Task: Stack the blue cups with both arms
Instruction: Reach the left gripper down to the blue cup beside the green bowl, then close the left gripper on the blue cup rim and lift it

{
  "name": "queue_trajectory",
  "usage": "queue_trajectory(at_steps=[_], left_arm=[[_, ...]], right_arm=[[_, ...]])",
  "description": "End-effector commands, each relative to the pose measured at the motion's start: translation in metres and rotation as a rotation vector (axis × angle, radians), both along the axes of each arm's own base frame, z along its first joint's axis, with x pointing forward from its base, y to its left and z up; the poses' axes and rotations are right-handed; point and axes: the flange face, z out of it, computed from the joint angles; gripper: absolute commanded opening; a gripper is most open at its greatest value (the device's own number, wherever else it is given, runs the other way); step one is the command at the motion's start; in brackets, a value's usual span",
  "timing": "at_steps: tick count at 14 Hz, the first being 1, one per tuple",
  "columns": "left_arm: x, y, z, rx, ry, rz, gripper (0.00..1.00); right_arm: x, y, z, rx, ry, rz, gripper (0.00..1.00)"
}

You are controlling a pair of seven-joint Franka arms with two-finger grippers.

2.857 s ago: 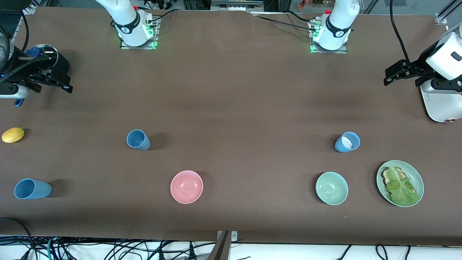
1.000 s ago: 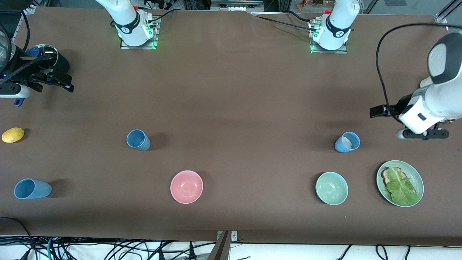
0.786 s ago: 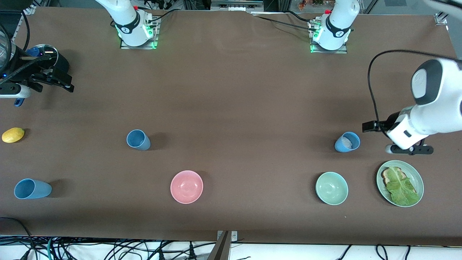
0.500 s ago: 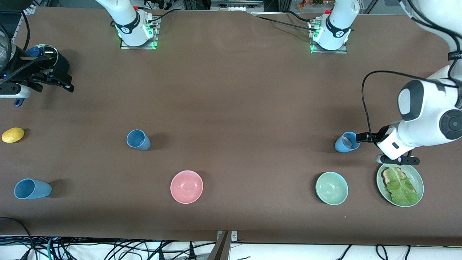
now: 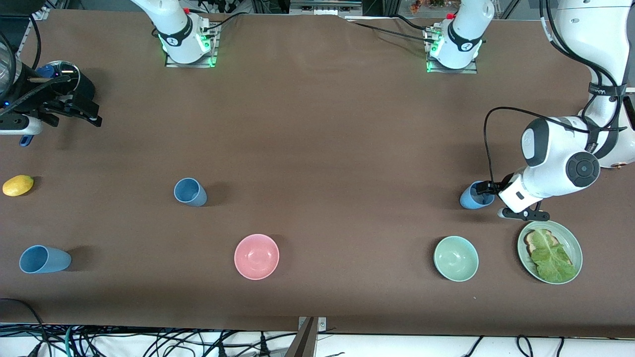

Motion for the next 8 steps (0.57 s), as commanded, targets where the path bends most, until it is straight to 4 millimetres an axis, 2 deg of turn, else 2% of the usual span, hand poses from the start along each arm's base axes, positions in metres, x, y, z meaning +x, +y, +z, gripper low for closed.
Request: queue_trajectory(at_steps=[1,2,4,8], left_arm=[[-0.001,0.006,-0.009,-0.002,-0.004,-0.050,0.09],[-0.001,0.006,-0.010,-0.003,-0.003,-0.049,0.00],[0.001,-0.005,-0.010,-0.004,0.002,-0.059,0.00],[0.005,-0.008,0.003,-0.007,-0.002,-0.066,0.00]], right_arm=[[0.000,0.001,0.005,-0.012,0.002,0.018,1.00],[0.001,0.001,0.004,-0.012,0.002,0.018,1.00],[0.001,0.001,0.004,-0.012,0.002,0.018,1.00],[0.001,0.002,0.005,-0.012,-0.003,0.018,1.00]])
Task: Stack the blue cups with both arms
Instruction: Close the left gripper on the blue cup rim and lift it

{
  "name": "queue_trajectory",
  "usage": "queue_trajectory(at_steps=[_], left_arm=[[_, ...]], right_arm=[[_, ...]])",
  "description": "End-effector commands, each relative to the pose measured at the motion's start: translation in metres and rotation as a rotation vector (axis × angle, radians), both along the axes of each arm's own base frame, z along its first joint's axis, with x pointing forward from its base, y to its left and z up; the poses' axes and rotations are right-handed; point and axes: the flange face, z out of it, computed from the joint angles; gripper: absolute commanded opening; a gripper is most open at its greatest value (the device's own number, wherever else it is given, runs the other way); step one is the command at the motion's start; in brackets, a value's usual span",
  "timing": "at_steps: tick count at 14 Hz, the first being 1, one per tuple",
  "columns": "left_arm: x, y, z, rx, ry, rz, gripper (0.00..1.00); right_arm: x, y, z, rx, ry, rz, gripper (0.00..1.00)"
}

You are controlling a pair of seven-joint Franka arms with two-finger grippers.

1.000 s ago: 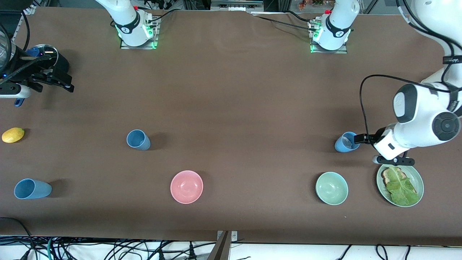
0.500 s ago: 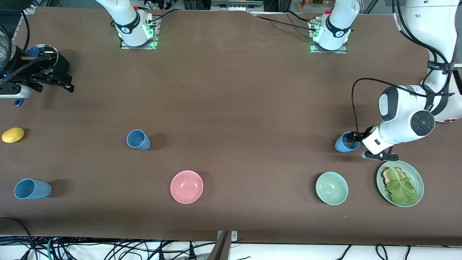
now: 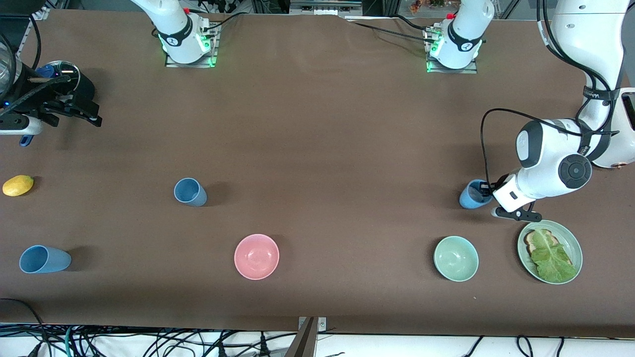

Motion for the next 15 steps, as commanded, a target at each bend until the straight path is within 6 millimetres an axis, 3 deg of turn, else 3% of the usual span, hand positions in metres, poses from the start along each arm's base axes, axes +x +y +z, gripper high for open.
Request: queue_trajectory(at_steps=[1,4,6,8,12,15], left_arm=[[0.006,-0.004,0.015,0.000,-0.013,-0.029,0.00],[0.019,-0.041,0.048,-0.028,0.025,-0.027,0.00],[0.023,-0.087,0.076,-0.039,0.067,0.021,0.00],[0.016,-0.145,0.088,-0.050,0.073,0.097,0.00],[-0.012,-0.275,0.071,-0.029,0.113,0.211,0.00],[-0.031,-0.376,0.045,-0.071,0.187,0.284,0.00]], right_arm=[[0.001,0.002,0.006,-0.011,-0.006,0.019,1.00],[0.000,0.001,0.007,-0.011,-0.006,0.017,1.00],[0.001,0.001,0.010,-0.006,-0.015,0.017,1.00],[0.001,0.004,0.010,-0.006,-0.015,0.021,1.00],[0.002,0.003,0.006,-0.008,-0.009,0.020,1.00],[0.003,0.003,0.006,-0.005,-0.013,0.023,1.00]])
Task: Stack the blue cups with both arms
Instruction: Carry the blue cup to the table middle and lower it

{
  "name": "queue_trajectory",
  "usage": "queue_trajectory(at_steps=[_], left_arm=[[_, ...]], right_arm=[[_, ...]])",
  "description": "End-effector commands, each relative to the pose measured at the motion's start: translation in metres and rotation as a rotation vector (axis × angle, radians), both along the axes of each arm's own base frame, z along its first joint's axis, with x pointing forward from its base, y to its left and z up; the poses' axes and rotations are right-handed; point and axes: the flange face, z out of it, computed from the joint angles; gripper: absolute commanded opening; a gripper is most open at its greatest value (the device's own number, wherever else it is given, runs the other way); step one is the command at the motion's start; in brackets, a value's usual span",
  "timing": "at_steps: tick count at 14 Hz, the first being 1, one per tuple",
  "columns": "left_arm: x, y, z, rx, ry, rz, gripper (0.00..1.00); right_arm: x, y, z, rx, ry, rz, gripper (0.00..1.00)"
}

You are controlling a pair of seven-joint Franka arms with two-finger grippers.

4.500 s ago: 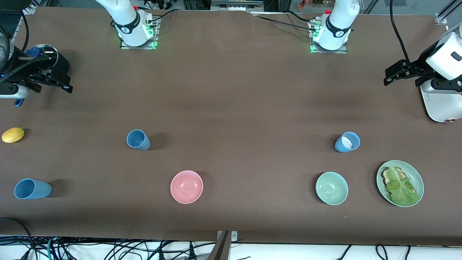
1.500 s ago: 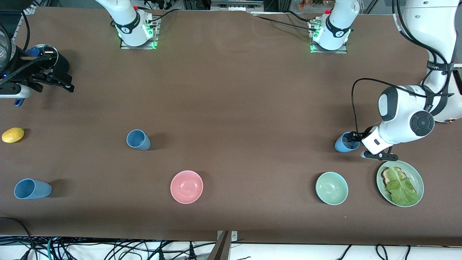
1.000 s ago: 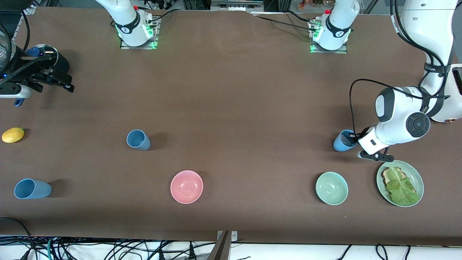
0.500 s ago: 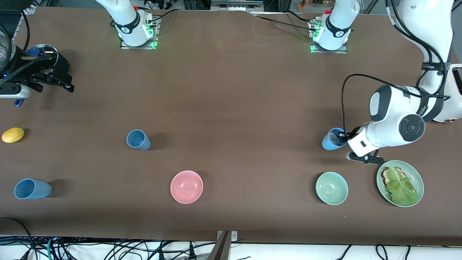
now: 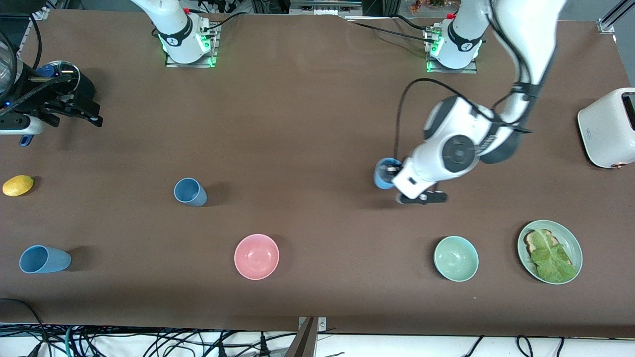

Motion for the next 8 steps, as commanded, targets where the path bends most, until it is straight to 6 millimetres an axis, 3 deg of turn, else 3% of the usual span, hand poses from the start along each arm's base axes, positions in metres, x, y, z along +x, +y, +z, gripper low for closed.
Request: queue_trajectory(at_steps=[1,5,8], left_arm=[[-0.004,-0.079,-0.025,-0.033,0.041,0.037,0.00],[-0.019,-0.130,-0.046,-0.085,-0.049,0.073,0.00],[-0.030,-0.146,-0.072,-0.082,-0.036,0.051,0.00]], right_arm=[[0.002,0.000,0.005,-0.007,-0.011,0.018,1.00],[0.001,0.001,0.006,-0.003,-0.011,0.018,1.00],[0.003,0.002,0.003,-0.004,-0.008,0.019,1.00]])
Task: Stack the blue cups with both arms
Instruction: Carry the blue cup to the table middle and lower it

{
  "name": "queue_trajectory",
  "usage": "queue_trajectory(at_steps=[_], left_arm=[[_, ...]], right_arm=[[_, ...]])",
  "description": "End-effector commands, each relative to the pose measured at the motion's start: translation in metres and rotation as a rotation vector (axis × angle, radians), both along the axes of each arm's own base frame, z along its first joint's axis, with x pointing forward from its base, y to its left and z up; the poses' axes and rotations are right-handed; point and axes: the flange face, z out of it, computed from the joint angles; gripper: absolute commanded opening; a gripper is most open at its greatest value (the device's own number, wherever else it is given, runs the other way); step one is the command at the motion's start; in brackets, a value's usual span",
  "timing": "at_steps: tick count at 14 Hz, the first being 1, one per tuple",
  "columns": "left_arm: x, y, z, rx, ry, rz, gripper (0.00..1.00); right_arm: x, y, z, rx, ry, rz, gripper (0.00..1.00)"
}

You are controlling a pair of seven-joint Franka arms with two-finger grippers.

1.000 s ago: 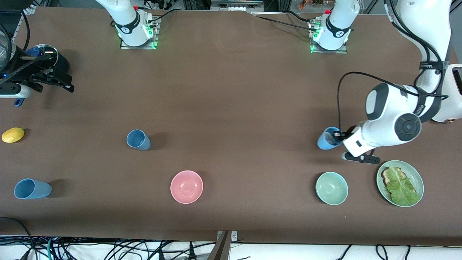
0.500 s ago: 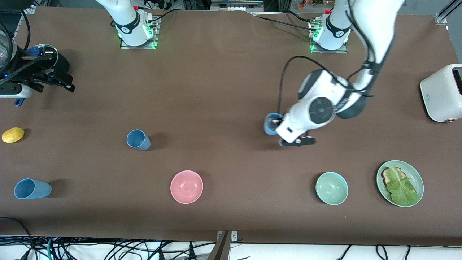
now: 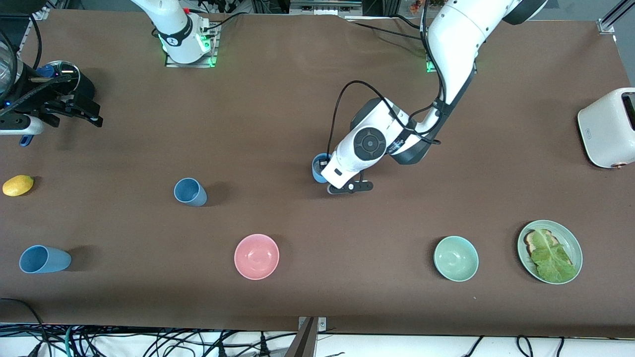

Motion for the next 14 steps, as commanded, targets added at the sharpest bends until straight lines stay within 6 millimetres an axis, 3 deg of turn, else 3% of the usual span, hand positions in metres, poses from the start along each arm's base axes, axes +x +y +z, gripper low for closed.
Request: queue_trajectory(at_steps=[1,2,3,6,11,14], left_arm=[[0.004,-0.014,-0.006,-0.023,-0.023,0.010,0.05],[0.005,-0.012,-0.005,-0.022,-0.025,0.014,0.55],[0.005,-0.012,-0.004,-0.022,-0.028,0.011,0.99],[0.008,-0.010,0.015,-0.023,-0.041,0.024,1.00],[-0.004,0.010,0.098,0.057,0.012,-0.023,1.00],[0.023,0.075,0.149,0.107,-0.009,0.027,1.00]], right_arm=[[0.002,0.005,0.003,-0.004,-0.008,0.023,1.00],[0.003,0.008,0.001,-0.004,-0.004,0.028,1.00],[0.004,0.008,-0.002,-0.004,-0.001,0.028,1.00],[0.012,0.013,-0.012,-0.007,0.001,0.036,1.00],[0.042,0.024,-0.056,-0.013,0.003,0.049,1.00],[0.063,0.034,-0.091,-0.010,-0.003,0.061,1.00]])
